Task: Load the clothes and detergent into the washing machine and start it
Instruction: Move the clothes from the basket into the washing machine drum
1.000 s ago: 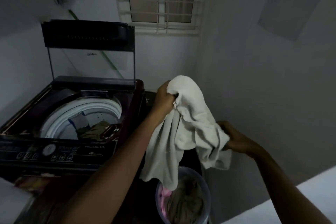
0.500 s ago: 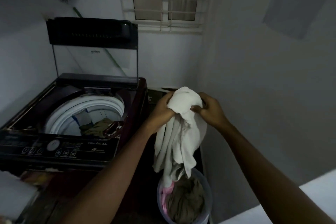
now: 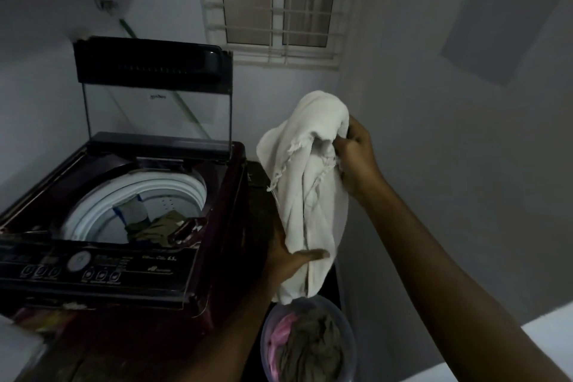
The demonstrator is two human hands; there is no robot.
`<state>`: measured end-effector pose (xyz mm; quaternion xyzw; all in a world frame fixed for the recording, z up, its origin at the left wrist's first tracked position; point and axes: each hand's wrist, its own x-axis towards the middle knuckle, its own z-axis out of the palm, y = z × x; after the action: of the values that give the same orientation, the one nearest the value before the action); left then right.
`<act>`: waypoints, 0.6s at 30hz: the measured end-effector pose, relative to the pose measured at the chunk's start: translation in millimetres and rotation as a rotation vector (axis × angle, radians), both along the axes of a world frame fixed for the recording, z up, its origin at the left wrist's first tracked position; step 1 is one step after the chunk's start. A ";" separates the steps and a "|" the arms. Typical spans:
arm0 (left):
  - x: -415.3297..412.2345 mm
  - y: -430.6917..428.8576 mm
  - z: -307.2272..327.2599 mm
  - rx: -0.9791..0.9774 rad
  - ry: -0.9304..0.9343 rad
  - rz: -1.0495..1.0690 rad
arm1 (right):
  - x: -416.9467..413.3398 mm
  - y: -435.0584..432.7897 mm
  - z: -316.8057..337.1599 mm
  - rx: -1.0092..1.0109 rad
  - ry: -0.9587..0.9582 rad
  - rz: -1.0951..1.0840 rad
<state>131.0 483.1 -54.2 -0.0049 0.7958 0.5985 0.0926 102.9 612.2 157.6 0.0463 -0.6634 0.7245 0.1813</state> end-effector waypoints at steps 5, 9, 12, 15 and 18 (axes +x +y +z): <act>-18.0 -18.4 17.8 0.169 0.208 0.176 | 7.9 23.6 4.1 -0.189 -0.045 -0.076; -38.0 -43.1 62.7 0.156 0.297 0.243 | 31.2 83.0 -34.5 -0.119 -0.109 -0.121; -51.9 -49.5 88.2 0.118 0.353 0.263 | 59.8 108.4 -77.9 0.215 -0.252 -0.052; -60.5 -46.5 108.7 0.080 0.405 0.260 | 68.1 112.2 -105.6 0.377 -0.463 0.013; -57.6 -41.4 131.7 0.024 0.412 0.214 | 63.1 89.2 -99.1 0.443 -0.515 0.201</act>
<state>73.4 441.7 77.6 0.0341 0.7855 0.6029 -0.1356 166.0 701.4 58.5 -0.0348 -0.8206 0.5650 -0.0785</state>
